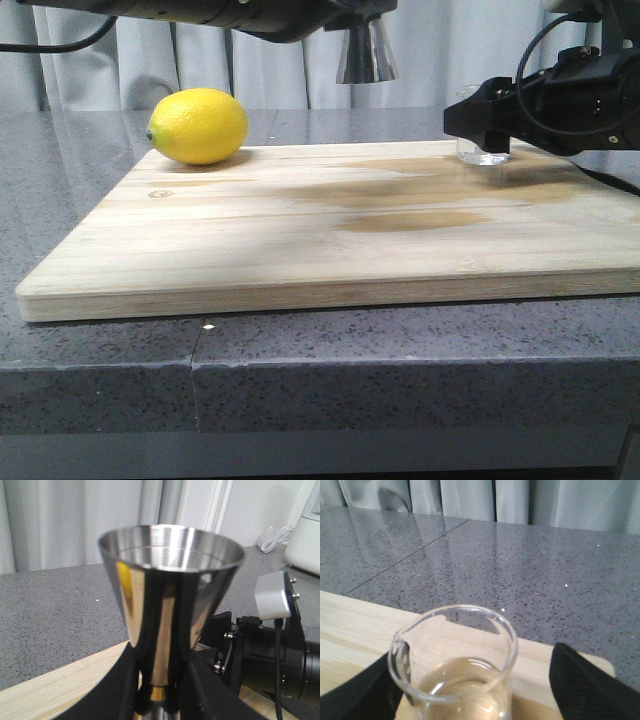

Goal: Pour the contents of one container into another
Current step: 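Lower the right gripper around the glass beaker and grasp it, then lift the glass beaker with the right gripper toward the held jigger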

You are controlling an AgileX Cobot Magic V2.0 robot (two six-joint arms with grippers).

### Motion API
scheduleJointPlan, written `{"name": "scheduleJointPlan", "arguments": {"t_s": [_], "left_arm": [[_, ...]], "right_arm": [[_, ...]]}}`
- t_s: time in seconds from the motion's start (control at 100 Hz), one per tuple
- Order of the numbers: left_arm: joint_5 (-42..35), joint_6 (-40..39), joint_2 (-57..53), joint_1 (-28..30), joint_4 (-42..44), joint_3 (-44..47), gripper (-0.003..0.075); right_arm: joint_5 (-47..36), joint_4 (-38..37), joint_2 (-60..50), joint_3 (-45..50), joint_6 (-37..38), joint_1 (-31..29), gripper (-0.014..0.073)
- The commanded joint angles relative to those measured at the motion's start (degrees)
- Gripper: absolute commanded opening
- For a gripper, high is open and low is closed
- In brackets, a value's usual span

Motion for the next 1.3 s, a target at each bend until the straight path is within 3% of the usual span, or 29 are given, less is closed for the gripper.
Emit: {"name": "scheduleJointPlan", "arguments": {"t_s": [0.0, 0.32, 0.55, 0.68, 1.09, 1.29], "left_arm": [[-5.3, -0.3, -2.8, -0.3, 0.6, -1.6, 0.0040], [-5.3, -0.3, -2.8, -0.3, 0.6, -1.6, 0.0040], [-5.3, -0.3, -2.8, -0.3, 0.6, -1.6, 0.0040], [-5.3, -0.3, -2.8, -0.3, 0.6, -1.6, 0.0040], [-5.2, -0.3, -2.8, -0.3, 0.6, -1.6, 0.0040], [-2.5, -0.3, -2.8, -0.3, 0.6, -1.6, 0.0040]], "right_arm": [[-4.3, 0.3, -2.0, -1.5, -0.6, -0.4, 0.0528], [-3.6, 0.3, -2.0, -1.5, -0.6, -0.4, 0.0518], [-3.6, 0.3, -2.0, -1.5, -0.6, -0.4, 0.0343], [-3.6, 0.3, -2.0, -1.5, -0.6, -0.4, 0.0286], [-6.0, 0.3, -3.0, -1.7, -0.6, -0.4, 0.0276], [-1.5, -3.4, -8.2, -3.4, -0.6, -0.4, 0.0276]]}}
